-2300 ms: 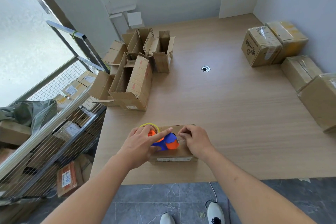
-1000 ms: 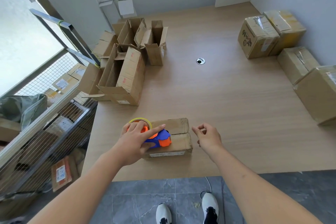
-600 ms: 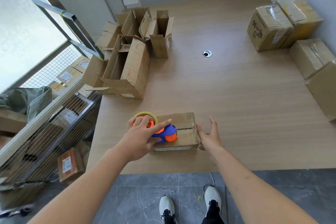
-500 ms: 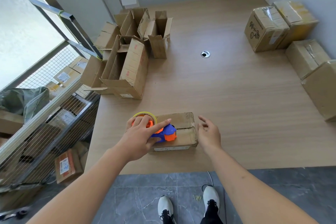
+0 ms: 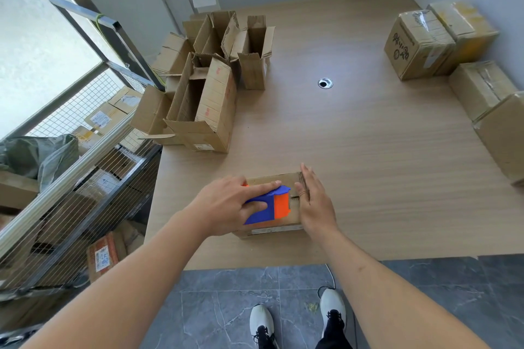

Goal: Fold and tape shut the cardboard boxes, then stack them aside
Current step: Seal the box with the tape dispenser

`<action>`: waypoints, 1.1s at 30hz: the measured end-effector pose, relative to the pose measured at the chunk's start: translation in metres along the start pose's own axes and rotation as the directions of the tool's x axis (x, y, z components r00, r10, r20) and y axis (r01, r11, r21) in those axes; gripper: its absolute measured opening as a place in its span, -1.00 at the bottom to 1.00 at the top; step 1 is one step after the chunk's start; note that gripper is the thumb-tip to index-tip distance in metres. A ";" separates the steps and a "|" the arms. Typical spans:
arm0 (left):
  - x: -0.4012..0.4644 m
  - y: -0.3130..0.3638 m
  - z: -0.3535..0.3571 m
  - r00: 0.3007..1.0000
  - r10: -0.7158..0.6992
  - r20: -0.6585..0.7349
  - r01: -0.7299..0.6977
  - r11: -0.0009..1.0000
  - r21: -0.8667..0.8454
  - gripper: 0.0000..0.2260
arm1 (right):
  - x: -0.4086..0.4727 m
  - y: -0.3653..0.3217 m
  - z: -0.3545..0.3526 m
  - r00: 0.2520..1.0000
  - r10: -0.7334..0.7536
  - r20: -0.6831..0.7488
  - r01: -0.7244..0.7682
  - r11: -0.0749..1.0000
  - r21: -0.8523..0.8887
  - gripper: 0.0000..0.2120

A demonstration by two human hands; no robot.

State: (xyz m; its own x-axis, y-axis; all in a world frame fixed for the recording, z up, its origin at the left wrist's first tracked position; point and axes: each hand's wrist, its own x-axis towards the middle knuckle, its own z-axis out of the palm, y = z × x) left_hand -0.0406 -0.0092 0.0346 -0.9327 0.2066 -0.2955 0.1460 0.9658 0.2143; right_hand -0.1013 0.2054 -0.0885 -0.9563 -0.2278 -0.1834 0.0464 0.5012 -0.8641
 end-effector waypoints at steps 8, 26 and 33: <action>-0.021 -0.054 -0.029 0.977 -0.080 0.199 0.145 0.930 -0.338 -0.63 | 0.001 0.000 -0.002 1.000 0.009 0.012 -0.009 1.000 -0.029 -0.50; -0.057 -0.144 0.020 0.904 -0.224 0.364 0.403 0.730 -0.552 -0.68 | 0.000 -0.008 -0.003 0.997 -0.020 -0.080 -0.007 0.947 -0.322 -0.53; -0.042 -0.111 0.035 0.934 -0.197 0.298 0.339 0.747 -0.572 -0.67 | 0.010 -0.044 -0.001 0.959 -0.242 -0.150 0.003 0.535 -0.845 -0.56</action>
State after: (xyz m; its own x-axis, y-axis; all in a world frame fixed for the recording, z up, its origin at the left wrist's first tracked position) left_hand -0.0066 -0.1198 -0.0097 -0.8018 0.0498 -0.5955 -0.3963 0.7015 0.5923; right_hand -0.1135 0.1820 -0.0517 -0.9712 -0.2147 0.1035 -0.2222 0.9727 -0.0673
